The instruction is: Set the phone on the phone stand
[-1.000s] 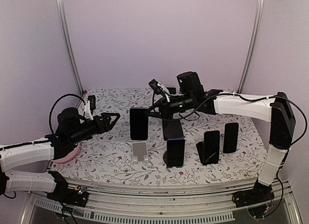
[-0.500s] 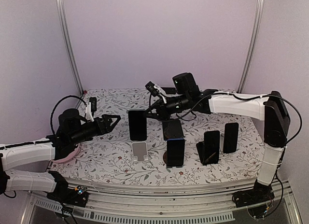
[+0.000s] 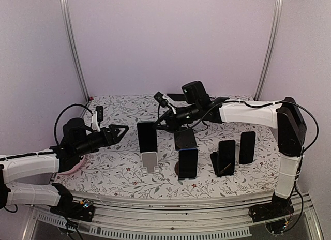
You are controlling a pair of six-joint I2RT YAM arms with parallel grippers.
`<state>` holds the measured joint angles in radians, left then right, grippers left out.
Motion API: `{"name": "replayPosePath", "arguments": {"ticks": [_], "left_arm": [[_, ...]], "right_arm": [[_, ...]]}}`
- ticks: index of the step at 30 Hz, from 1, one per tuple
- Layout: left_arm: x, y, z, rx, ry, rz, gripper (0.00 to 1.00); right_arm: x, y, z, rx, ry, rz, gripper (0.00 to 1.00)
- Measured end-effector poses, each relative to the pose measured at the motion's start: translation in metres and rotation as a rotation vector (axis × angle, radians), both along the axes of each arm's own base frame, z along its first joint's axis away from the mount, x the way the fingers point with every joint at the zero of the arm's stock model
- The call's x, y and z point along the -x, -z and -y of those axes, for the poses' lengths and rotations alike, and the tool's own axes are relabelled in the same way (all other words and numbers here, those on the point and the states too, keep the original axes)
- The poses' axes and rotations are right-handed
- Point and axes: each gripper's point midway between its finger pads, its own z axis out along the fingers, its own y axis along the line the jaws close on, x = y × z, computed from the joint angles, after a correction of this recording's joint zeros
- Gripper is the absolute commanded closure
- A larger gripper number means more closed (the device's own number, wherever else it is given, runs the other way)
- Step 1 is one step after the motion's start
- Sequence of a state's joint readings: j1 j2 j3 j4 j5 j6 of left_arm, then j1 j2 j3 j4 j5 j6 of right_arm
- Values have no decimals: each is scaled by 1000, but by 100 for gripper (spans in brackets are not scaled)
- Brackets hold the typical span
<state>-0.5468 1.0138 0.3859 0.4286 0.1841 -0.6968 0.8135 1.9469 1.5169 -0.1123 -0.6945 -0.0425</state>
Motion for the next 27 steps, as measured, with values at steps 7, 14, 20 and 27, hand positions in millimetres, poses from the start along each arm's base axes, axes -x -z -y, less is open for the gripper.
{"name": "replayPosePath", "arguments": {"ticks": [7, 14, 20, 27], "left_arm": [[1, -1, 0, 4, 7, 3, 21], [1, -2, 0, 6, 7, 5, 21], [2, -7, -2, 12, 6, 17, 21], [3, -15, -5, 18, 1, 42, 21]], "right_arm": [[-4, -1, -5, -1, -7, 10, 99], [-7, 0, -4, 10, 6, 28, 99], [-9, -23, -3, -12, 16, 63, 99], [0, -70, 2, -74, 8, 119, 99]]}}
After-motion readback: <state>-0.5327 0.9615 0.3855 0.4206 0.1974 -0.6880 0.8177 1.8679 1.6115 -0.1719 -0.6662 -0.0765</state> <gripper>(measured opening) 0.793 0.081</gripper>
